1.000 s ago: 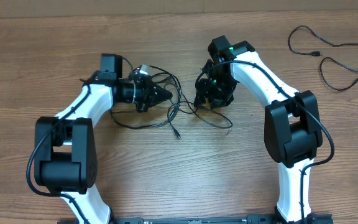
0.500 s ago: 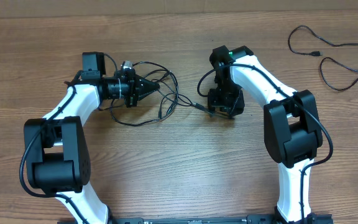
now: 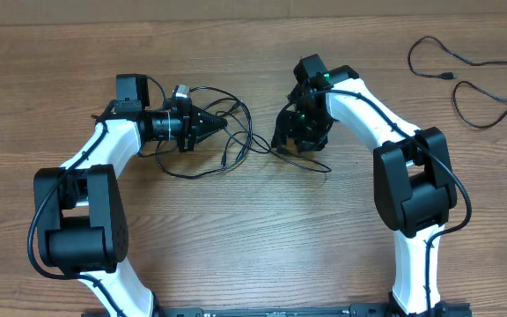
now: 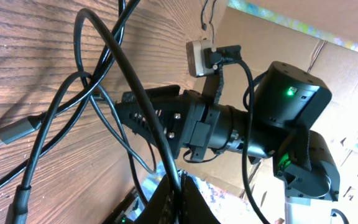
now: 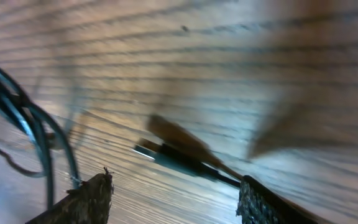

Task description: Untangle cables

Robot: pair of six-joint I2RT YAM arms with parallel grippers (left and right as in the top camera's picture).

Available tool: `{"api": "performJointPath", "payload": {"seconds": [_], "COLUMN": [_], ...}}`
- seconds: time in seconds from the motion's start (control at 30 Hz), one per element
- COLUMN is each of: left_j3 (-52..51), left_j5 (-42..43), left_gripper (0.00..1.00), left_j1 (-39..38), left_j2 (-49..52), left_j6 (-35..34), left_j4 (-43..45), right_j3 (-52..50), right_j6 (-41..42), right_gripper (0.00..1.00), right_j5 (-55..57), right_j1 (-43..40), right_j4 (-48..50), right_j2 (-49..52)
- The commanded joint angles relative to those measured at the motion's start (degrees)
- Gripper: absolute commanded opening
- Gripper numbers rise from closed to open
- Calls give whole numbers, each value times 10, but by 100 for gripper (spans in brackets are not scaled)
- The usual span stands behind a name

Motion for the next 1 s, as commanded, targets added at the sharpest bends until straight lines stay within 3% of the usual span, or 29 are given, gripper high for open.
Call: {"api": "performJointPath", "payload": {"seconds": [0.0,0.23,0.5,0.97], "left_j3": [9,9,9,9], "left_j5": [13,13,15,13], "left_gripper": [4,4,4,4], "left_j1": [-1,-1,-1,-1], "left_j2": [8,8,8,8], "left_j6": [17,17,17,18], "left_j4": [-1,-2,-6,-6], "right_j3": [0,0,0,0], "right_j6": [4,4,4,43], "right_gripper": [65,64,60,60], "right_j5": [-22,-64,28,11], "right_j1": [0,6,14,27], "right_j4": [24,5,-70,-29], "right_j2": [-21,-21,-20,-20]}}
